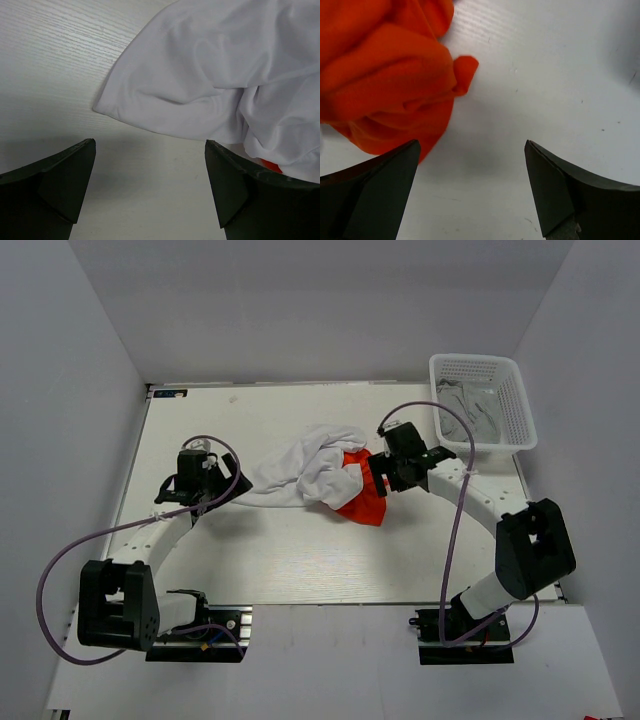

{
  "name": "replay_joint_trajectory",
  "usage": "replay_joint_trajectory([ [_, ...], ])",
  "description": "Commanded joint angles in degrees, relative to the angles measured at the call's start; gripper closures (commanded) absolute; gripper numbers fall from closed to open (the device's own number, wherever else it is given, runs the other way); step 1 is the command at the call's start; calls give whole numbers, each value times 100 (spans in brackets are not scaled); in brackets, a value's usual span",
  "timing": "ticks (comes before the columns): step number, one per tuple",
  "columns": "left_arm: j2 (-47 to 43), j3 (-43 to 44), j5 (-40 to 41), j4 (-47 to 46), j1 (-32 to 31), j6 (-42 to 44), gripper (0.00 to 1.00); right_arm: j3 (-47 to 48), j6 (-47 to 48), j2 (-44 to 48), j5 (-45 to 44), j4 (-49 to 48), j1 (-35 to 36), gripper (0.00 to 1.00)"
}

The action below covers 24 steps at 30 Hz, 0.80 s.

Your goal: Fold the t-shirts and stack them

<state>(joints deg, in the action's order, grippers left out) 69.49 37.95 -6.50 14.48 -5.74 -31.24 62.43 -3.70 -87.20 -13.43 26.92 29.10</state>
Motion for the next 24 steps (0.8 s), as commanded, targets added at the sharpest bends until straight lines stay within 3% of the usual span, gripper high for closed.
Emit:
replay_joint_trajectory([
  [1,-32,168,-272,-147,-15,83,0,-179,308,2,-310,297,157,10],
  [5,-32,168,-273,-209,-15,136,0,-144,756,-201,374,-63,263,10],
  [11,-85,116,8,-86,-15,84,0,-179,871,-508,1290,-1503,271,10],
  [20,-24,168,114,29,-15,83,0,112,731,-1607,2353,-1856,271,11],
  [24,29,168,175,29,-15,83,0,-213,241,-1354,2091,-2234,271,63],
])
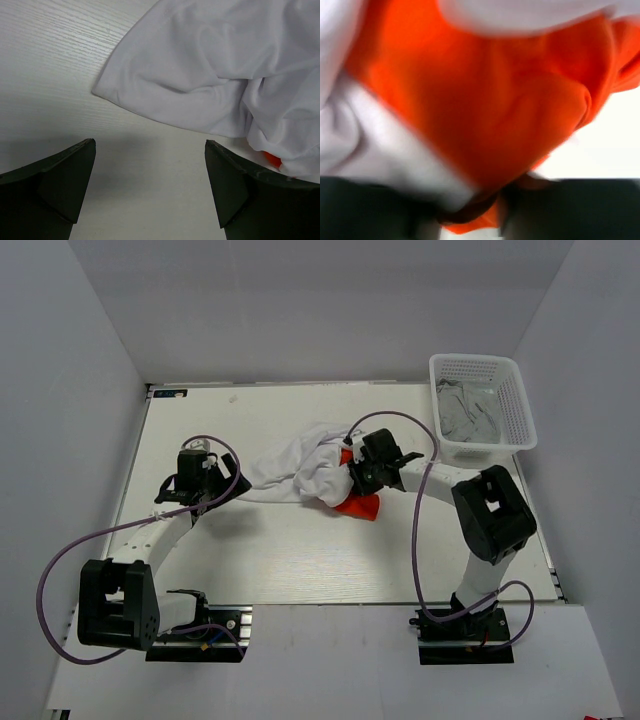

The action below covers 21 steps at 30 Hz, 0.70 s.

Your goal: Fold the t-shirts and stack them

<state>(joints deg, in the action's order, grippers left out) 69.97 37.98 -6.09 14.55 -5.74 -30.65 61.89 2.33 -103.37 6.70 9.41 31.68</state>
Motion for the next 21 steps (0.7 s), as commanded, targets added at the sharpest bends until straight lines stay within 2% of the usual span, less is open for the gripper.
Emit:
replay_joint_trajectory([
  [1,-19,166,134,22,-15,24,0,-212,-408,448,-288,-762,13,84],
  [2,-19,166,134,22,-15,24,0,-308,-417,650,-396,-791,5,96],
  [3,-19,166,134,22,-15,24,0,-335,-496,756,-580,-826,5,100],
  [7,-19,166,134,75,-15,24,0,-397,-883,1503,-1905,-599,13,100],
  [9,-81,166,73,75,-15,24,0,-379,-918,2083,-2277,-519,22,100],
  [15,-81,113,-50,30,-15,24,0,-301,-602,3278,-1882,-1053,75,100],
  [21,-185,166,-50,31,-15,24,0,455,-268,3464,-1690,-1134,66,100],
])
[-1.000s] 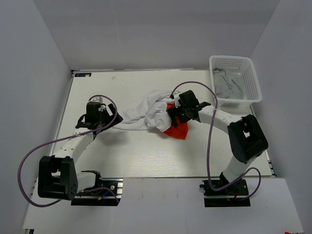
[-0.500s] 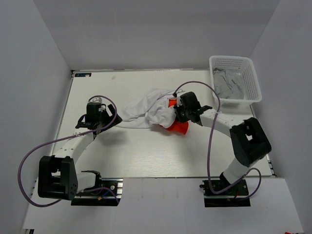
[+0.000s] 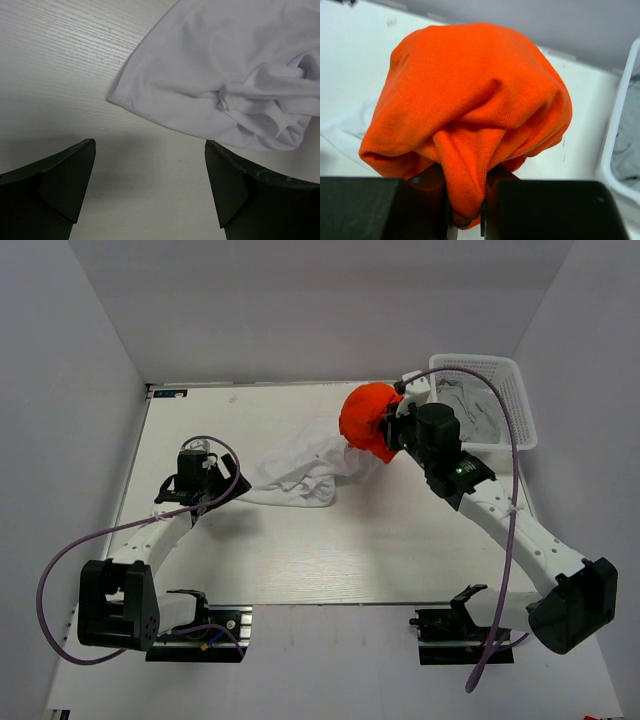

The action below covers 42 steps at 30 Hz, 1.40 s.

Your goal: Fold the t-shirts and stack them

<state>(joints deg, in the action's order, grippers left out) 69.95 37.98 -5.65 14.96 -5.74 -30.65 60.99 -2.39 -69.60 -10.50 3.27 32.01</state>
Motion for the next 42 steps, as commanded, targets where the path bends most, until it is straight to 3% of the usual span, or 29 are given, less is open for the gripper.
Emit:
replay_joint_trajectory([
  [1,-236,166,-94,-11,-15,24,0,745,213,96,-48,-494,42,100],
  [9,-351,113,-172,-11,-15,24,0,1475,661,-184,-1135,-827,-63,100],
  [14,-404,61,-182,-11,-15,77,0,2275,907,-958,-1771,-793,-432,100],
  [20,-404,61,-200,-11,-15,130,0,3190,794,-1977,-1684,-520,-1310,100],
  [26,-219,122,-200,-11,-15,183,0,4191,424,-3057,-877,523,-2514,100],
  [34,-8,245,-42,156,-15,183,0,4219,-67,-3981,-75,930,-3482,100],
  [35,53,306,-41,156,-15,183,0,4245,-321,-4034,-66,1000,-3517,91],
  [37,114,359,99,305,-15,183,0,4333,-524,-4184,4,1202,-3605,12],
  [42,168,500,38,419,-15,130,0,4360,-490,-3921,127,1527,-3597,10],
])
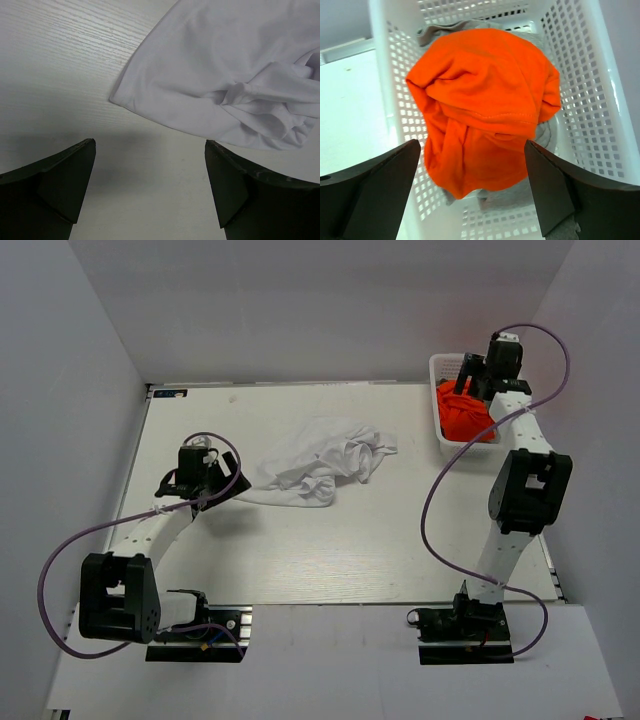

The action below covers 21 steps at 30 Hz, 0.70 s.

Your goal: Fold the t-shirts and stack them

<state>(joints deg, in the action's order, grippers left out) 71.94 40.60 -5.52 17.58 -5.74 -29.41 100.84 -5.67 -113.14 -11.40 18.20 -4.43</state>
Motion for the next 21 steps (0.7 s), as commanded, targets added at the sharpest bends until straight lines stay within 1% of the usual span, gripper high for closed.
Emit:
replay_joint_trajectory([
  [1,-31,238,25,158,-15,5,0,349,-101,634,304,70,47,10],
  [3,-101,238,25,158,-15,-117,0,157,13,793,610,96,126,10],
  [5,-180,81,77,158,-15,-213,0,51,75,1118,1373,192,301,10],
  [6,-250,28,77,158,-15,-275,0,111,58,1197,1560,289,354,10],
  [7,-251,-86,138,158,-15,-328,0,190,40,1233,1910,794,433,10],
  [8,-303,-139,139,158,-15,-407,0,260,49,1277,2018,913,825,10],
  [9,-304,-192,139,97,-15,-408,0,200,118,1338,2054,1097,977,10],
  [11,-304,-315,69,26,-15,-478,0,-28,215,1513,2037,1134,1626,10],
  [12,-304,-316,68,26,-15,-478,0,-186,190,1532,1958,1221,1812,10],
  [14,-128,-316,-19,26,-15,-478,0,-432,50,1707,1598,1283,2435,10],
  [15,-76,-316,-106,-70,-15,-530,0,-581,-38,1777,1588,1161,2542,10],
  [16,-14,-316,-107,-132,-15,-600,0,-1200,-152,1856,1649,1073,2769,10],
  [17,126,-316,-107,-254,-15,-601,0,-1424,-249,2144,1641,828,2981,10],
  [18,188,-377,-107,-342,-15,-662,0,-1809,-294,2234,1623,713,3078,10],
  [21,530,-377,-38,-519,-15,-715,0,-2531,-504,2586,1474,476,3526,10],
])
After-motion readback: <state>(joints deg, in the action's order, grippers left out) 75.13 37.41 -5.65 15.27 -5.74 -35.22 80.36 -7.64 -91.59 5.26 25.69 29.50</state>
